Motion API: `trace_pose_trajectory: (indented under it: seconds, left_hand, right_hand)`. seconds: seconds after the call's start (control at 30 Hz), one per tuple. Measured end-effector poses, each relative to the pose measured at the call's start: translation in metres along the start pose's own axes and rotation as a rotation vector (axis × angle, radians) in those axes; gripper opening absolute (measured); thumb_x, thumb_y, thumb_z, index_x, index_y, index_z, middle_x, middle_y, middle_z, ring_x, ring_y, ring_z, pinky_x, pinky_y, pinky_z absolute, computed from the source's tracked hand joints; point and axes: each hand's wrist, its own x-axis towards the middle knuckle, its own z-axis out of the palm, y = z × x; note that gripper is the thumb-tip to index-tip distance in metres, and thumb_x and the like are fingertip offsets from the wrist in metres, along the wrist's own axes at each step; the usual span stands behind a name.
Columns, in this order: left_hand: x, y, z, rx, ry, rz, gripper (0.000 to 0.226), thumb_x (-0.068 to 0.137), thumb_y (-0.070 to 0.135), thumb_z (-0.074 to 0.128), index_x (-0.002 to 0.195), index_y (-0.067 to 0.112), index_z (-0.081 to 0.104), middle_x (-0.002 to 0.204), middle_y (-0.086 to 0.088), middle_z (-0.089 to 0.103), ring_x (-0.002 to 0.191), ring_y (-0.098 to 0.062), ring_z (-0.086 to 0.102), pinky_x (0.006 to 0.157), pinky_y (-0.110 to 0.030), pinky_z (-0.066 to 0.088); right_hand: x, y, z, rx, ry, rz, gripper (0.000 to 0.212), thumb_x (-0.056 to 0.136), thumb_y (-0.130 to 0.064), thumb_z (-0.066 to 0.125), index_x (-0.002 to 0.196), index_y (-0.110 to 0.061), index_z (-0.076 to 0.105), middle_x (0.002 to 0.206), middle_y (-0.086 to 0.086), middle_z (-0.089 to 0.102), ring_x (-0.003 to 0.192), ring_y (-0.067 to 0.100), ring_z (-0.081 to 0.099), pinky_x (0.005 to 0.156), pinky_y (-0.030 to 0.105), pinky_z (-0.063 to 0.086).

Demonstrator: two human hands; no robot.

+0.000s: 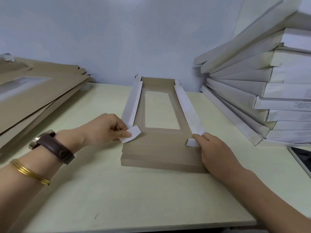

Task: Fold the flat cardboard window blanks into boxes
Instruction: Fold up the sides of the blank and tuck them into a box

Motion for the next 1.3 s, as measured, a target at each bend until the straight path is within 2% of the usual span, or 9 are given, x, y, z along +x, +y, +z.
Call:
trace_pose_trajectory:
  seconds: [0.27,0.4,0.57,0.8,0.9,0.97,1.07,1.17,1.3]
  left_hand:
    - [-0.003,0.011,0.031,0.094,0.207,0.1,0.009,0.093,0.028,0.06,0.084,0.03,0.058,0.073,0.013,0.059,0.07,-0.006,0.052,0.064,-0.025,0.04]
    - [-0.006,0.006,0.04,0.124,0.306,0.153,0.021,0.092,0.028,0.06,0.077,0.03,0.044,0.066,0.011,0.051,0.071,-0.006,0.046,0.059,-0.021,0.033]
    - [-0.008,0.007,0.043,0.167,0.293,0.226,0.019,0.096,0.031,0.05,0.097,0.031,0.069,0.074,0.012,0.059,0.075,-0.012,0.045,0.063,-0.021,0.034]
    - [-0.01,0.008,0.039,0.238,0.197,0.281,0.028,0.1,0.028,0.044,0.116,0.038,0.065,0.084,0.012,0.056,0.079,-0.015,0.041,0.074,-0.028,0.04]
    - [-0.014,0.011,0.036,0.256,0.151,0.272,0.036,0.1,0.044,0.033,0.123,0.041,0.06,0.089,0.013,0.057,0.084,-0.015,0.041,0.078,-0.028,0.041]
    - [-0.017,0.013,0.035,0.273,0.128,0.275,0.057,0.092,0.067,0.02,0.127,0.041,0.057,0.089,0.015,0.054,0.087,-0.013,0.042,0.082,-0.027,0.042]
    - [-0.022,0.013,0.033,0.278,0.099,0.289,0.074,0.076,0.084,0.029,0.133,0.042,0.05,0.09,0.022,0.048,0.091,-0.009,0.039,0.084,-0.025,0.042]
    - [-0.026,0.012,0.031,0.313,0.066,0.312,0.088,0.064,0.09,0.045,0.136,0.04,0.044,0.097,0.021,0.046,0.093,-0.01,0.038,0.083,-0.026,0.044]
    - [-0.028,0.012,0.035,0.315,0.086,0.291,0.082,0.064,0.074,0.053,0.136,0.035,0.043,0.098,0.018,0.046,0.093,-0.011,0.036,0.084,-0.027,0.043]
  right_hand:
    - [0.001,0.002,-0.004,0.084,0.019,-0.007,0.037,0.082,0.006,0.043,0.107,-0.015,0.061,0.092,0.005,0.057,0.084,0.027,0.051,0.07,0.042,0.047]
    - [0.001,0.002,-0.009,0.116,0.053,0.019,0.022,0.086,0.005,0.042,0.091,-0.015,0.049,0.076,0.002,0.052,0.074,0.026,0.046,0.063,0.042,0.044]
    - [-0.001,0.002,-0.007,0.11,0.071,0.023,0.02,0.089,0.003,0.048,0.094,-0.012,0.059,0.085,0.003,0.051,0.079,0.025,0.048,0.066,0.043,0.047]
    - [-0.001,0.009,-0.009,0.177,0.046,-0.056,0.034,0.09,0.003,0.051,0.113,-0.016,0.067,0.091,0.004,0.055,0.08,0.027,0.054,0.069,0.045,0.05]
    - [-0.004,0.015,-0.009,0.237,0.028,-0.134,0.027,0.1,-0.02,0.044,0.12,-0.018,0.063,0.092,-0.001,0.051,0.084,0.02,0.052,0.074,0.039,0.048]
    - [-0.007,0.017,-0.011,0.269,-0.05,-0.143,0.047,0.097,-0.051,0.034,0.128,-0.024,0.055,0.095,-0.007,0.046,0.09,0.011,0.047,0.079,0.033,0.046]
    - [-0.01,0.021,-0.013,0.245,-0.13,-0.163,0.084,0.081,-0.082,0.026,0.145,-0.028,0.038,0.107,-0.016,0.041,0.102,0.003,0.04,0.084,0.028,0.045]
    - [-0.01,0.023,-0.015,0.173,-0.188,-0.183,0.102,0.069,-0.091,0.029,0.151,-0.031,0.021,0.115,-0.021,0.034,0.107,-0.002,0.033,0.085,0.022,0.042]
    - [-0.011,0.022,-0.016,0.145,-0.197,-0.202,0.101,0.07,-0.079,0.038,0.153,-0.029,0.013,0.117,-0.022,0.029,0.107,-0.003,0.03,0.087,0.019,0.039]
